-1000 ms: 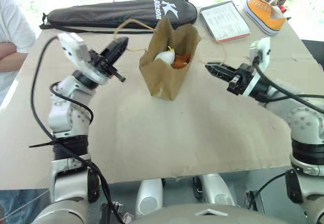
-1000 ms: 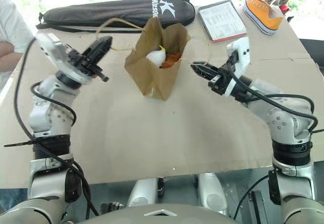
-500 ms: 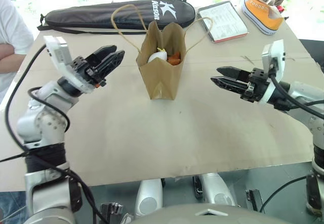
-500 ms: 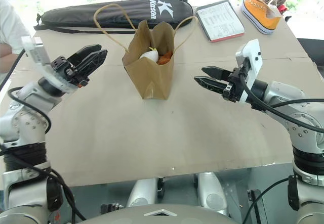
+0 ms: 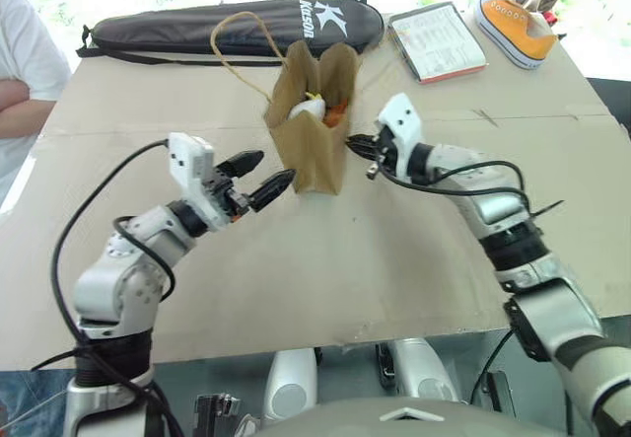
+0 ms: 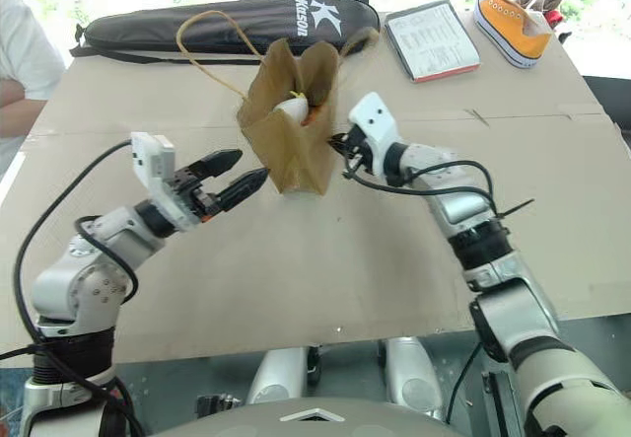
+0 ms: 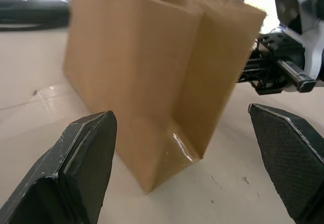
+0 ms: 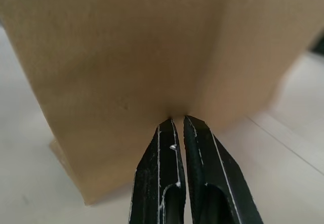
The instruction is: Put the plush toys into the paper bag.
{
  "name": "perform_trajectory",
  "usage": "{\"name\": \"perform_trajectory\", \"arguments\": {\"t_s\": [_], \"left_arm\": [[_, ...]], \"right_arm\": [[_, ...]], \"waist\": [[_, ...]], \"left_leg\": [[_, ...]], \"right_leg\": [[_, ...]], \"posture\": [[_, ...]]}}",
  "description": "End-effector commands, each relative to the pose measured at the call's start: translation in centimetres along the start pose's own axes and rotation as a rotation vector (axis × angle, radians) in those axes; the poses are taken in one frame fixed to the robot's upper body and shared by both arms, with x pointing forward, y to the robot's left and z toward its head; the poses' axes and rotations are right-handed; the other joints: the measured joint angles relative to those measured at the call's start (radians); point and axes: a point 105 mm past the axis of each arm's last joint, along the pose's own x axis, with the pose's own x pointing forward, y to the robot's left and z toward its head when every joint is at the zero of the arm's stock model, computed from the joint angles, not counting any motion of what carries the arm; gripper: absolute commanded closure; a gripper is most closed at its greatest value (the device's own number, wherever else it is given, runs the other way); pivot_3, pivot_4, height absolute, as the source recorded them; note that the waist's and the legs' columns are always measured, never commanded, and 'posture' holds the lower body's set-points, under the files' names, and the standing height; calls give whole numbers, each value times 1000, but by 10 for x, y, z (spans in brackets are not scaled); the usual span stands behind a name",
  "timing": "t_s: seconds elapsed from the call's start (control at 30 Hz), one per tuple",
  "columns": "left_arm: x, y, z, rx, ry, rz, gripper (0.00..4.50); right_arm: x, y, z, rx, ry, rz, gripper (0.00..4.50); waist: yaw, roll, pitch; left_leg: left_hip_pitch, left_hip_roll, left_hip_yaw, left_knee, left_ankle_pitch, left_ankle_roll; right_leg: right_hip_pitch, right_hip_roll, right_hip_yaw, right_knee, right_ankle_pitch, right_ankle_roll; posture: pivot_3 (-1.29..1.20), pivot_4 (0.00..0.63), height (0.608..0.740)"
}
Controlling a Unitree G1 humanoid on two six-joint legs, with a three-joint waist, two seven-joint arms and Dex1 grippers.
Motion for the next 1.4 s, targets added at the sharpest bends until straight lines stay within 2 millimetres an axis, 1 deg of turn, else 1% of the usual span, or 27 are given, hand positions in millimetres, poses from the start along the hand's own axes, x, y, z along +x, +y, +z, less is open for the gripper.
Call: {"name": "perform_trajectory", "arguments": {"t_s": [0.03,0.2,0.3,0.47,0.57,0.7,0.8,0.87,1.0,1.07,1.1,1.13,1.17,1.2,1.3,1.37,1.4], "left_arm": [[9,-7,19,115,-55,16,0],[14,-6,24,146,-81,44,0],[21,-6,24,166,-94,74,0],[33,5,23,214,-103,209,0],[38,9,19,233,-108,271,0],[46,16,16,272,-107,358,0],[50,21,13,313,-109,402,0],[52,22,14,325,-124,420,0],[60,19,11,339,-127,403,0],[63,18,13,336,-142,397,519],[66,16,15,331,-161,385,711],[67,15,17,335,-173,379,1173],[68,14,18,332,-181,363,1448],[68,13,19,332,-192,346,2173],[62,18,23,372,-189,259,3429],[58,24,26,380,-192,210,4386],[57,23,29,393,-198,154,4458]], "right_arm": [[15,15,18,-31,-78,93,4478],[27,26,21,-14,-108,141,4478],[36,31,15,0,-100,151,4478],[43,31,8,19,-92,142,4478],[44,30,4,22,-87,132,4478],[44,32,1,26,-88,133,4478],[41,37,2,41,-106,139,4478],[37,40,3,48,-115,142,4478],[23,47,7,71,-139,135,4478],[15,49,8,73,-145,130,4500],[10,50,10,71,-150,120,4500],[4,49,12,70,-158,109,4500],[-4,47,14,66,-169,90,4500],[-13,46,16,51,-178,75,4500],[-41,49,19,-6,-192,56,4500],[-56,53,20,-3,-209,72,4500],[-65,53,18,-29,-193,62,4500]], "waist": [[-1,0,0],[0,0,0],[-1,0,0],[-1,0,0],[-2,0,0],[0,0,0],[0,0,0],[0,0,0],[2,0,0],[4,0,0],[5,0,0],[7,0,0],[11,0,0],[15,0,0],[18,0,0],[19,0,0],[19,0,0]], "left_leg": [[0,0,0,0,0,0],[1,0,0,0,0,0],[1,0,0,0,0,0],[1,0,0,0,0,0],[1,0,0,0,0,0],[1,0,0,0,0,0],[1,0,0,0,0,0],[1,0,0,0,0,0],[0,0,-1,0,0,0],[1,0,-1,0,0,0],[1,0,-1,0,0,0],[1,0,-1,0,0,0],[1,0,-1,1,0,0],[1,0,-1,1,0,0],[1,0,-1,1,0,0],[1,0,-1,1,0,0],[1,0,0,1,0,0]], "right_leg": [[0,0,0,0,0,0],[0,0,0,1,0,0],[0,0,0,1,0,0],[1,0,0,1,0,0],[1,0,0,1,0,0],[1,0,0,1,0,0],[1,0,0,1,0,0],[1,0,0,1,0,0],[1,0,-1,1,0,0],[1,0,-1,1,0,0],[1,0,-1,1,0,0],[1,0,-1,1,0,0],[1,0,-1,1,0,0],[1,0,-1,1,0,0],[1,0,-1,1,0,0],[1,0,-1,1,0,0],[1,0,-1,1,0,0]], "posture": [[0,150,740],[0,150,740],[0,150,740],[0,150,740],[0,150,740],[0,150,740],[0,150,740],[0,150,740],[0,150,740],[0,150,740],[0,150,740],[0,150,740],[0,150,740],[0,150,740],[0,150,740],[0,150,740],[0,150,740]]}}
